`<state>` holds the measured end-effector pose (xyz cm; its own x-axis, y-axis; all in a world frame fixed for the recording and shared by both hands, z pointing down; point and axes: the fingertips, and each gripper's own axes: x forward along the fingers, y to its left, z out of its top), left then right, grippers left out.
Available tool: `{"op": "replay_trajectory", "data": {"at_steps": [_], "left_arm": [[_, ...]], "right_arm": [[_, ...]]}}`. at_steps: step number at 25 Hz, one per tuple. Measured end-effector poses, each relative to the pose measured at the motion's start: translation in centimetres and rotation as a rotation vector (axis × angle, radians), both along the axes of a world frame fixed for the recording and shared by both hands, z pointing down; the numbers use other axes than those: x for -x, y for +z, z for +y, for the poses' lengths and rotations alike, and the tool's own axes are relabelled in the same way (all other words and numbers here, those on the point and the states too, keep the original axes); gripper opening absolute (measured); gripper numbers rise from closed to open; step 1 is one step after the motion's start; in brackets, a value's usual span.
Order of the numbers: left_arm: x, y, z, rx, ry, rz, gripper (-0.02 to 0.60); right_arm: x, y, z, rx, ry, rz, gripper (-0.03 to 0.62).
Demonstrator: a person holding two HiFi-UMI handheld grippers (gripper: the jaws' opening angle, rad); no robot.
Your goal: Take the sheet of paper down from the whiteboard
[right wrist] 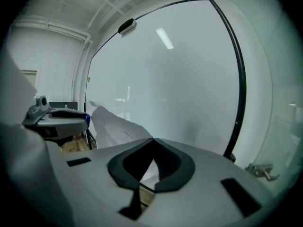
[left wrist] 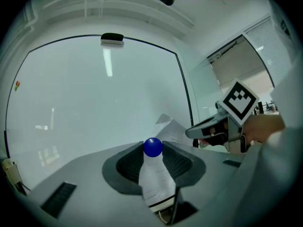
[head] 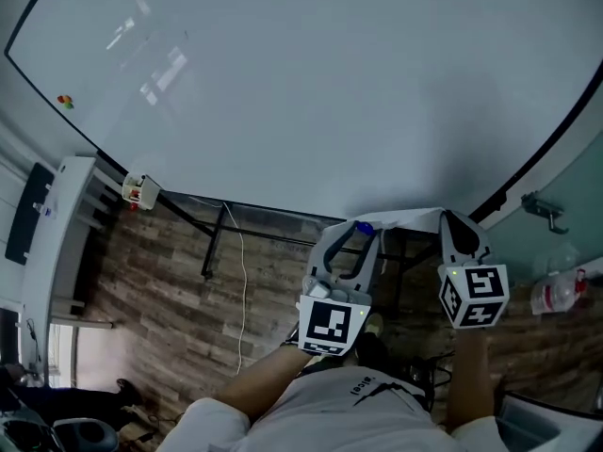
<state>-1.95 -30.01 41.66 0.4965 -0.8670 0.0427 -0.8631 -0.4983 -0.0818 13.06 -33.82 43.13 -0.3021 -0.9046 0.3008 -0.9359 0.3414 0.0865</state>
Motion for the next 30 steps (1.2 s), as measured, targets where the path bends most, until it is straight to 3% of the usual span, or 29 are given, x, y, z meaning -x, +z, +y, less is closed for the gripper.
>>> {"op": "replay_trajectory", "data": {"at_steps": [9, 30], "left_arm": [[2.5, 0.1, 2.5, 0.000, 0.026, 0.008, 0.133], [3.6, -2.2, 2.4, -0.027, 0.032, 0.042, 0.133]], "right_arm": [[1.8, 2.4, 2.5, 0.030, 0.067, 0.044, 0.014], [3.4, 0.4, 3.1, -0.004, 0.045, 0.034, 0.012]]}}
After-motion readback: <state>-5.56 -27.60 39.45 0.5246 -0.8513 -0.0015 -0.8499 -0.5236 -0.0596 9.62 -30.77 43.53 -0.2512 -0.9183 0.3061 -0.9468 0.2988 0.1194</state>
